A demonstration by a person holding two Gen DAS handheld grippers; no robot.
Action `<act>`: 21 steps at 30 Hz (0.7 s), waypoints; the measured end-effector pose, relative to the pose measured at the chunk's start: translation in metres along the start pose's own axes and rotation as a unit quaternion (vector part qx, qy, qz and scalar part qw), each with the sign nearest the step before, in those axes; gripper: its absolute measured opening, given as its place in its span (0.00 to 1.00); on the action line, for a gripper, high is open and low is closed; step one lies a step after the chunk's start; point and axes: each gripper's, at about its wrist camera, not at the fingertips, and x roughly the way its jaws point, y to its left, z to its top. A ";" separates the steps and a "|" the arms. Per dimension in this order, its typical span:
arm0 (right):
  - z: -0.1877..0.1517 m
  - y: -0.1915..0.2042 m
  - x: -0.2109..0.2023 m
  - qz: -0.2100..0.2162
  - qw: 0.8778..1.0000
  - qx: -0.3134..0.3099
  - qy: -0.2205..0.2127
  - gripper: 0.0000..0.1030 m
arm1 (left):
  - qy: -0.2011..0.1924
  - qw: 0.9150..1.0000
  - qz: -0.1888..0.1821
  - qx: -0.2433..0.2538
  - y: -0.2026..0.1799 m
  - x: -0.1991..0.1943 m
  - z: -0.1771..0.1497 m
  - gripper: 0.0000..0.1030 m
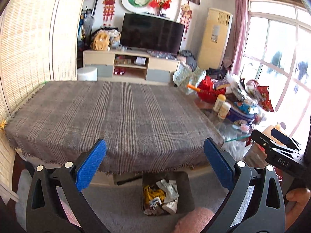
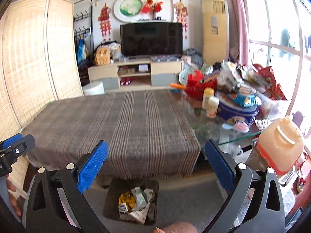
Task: Collect trash
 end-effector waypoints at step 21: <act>0.010 0.014 -0.042 -0.016 0.998 -0.012 -0.056 0.97 | -0.048 0.997 0.051 0.032 -0.011 -0.037 0.007 0.92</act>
